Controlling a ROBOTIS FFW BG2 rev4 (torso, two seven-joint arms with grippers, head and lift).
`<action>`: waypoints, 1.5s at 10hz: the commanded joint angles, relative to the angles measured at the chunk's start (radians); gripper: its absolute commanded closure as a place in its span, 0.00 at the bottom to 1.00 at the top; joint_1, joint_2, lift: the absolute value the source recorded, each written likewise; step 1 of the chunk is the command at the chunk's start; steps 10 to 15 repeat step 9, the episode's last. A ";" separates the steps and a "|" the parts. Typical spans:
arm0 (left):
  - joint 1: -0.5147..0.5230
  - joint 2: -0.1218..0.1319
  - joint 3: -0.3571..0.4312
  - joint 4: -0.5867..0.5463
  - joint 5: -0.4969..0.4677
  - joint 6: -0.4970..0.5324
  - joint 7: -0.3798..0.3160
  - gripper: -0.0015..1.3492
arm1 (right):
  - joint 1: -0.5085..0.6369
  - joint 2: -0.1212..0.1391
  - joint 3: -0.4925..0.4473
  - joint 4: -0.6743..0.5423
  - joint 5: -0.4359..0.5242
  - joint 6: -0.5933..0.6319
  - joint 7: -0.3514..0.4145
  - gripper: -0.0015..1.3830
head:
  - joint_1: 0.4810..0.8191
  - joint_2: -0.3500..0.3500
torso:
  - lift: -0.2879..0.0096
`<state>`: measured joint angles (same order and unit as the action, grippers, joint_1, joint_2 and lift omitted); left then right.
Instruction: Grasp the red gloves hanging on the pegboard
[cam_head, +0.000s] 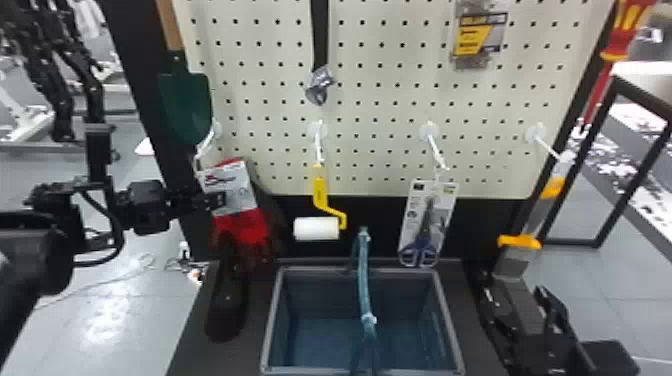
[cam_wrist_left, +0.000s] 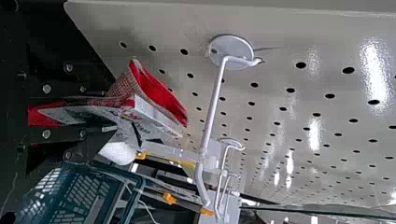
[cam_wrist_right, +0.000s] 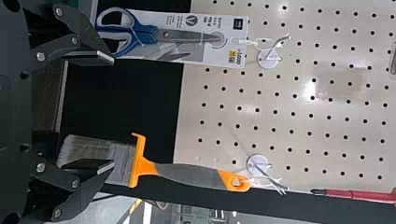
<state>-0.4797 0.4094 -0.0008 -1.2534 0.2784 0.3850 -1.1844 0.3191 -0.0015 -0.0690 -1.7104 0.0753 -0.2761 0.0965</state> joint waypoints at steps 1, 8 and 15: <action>0.004 -0.001 0.002 0.003 0.002 0.000 0.002 0.74 | 0.002 0.002 0.000 0.000 -0.002 0.000 0.000 0.35 | 0.20 0.50 | 0.63; 0.015 -0.004 0.016 0.005 0.010 -0.008 0.012 0.90 | 0.003 0.002 0.000 0.000 -0.003 0.000 -0.001 0.35 | 0.20 0.50 | 0.63; 0.018 -0.004 0.018 0.005 0.013 -0.008 0.014 0.90 | 0.005 0.002 0.000 0.000 -0.005 0.000 -0.001 0.35 | 0.20 0.50 | 0.63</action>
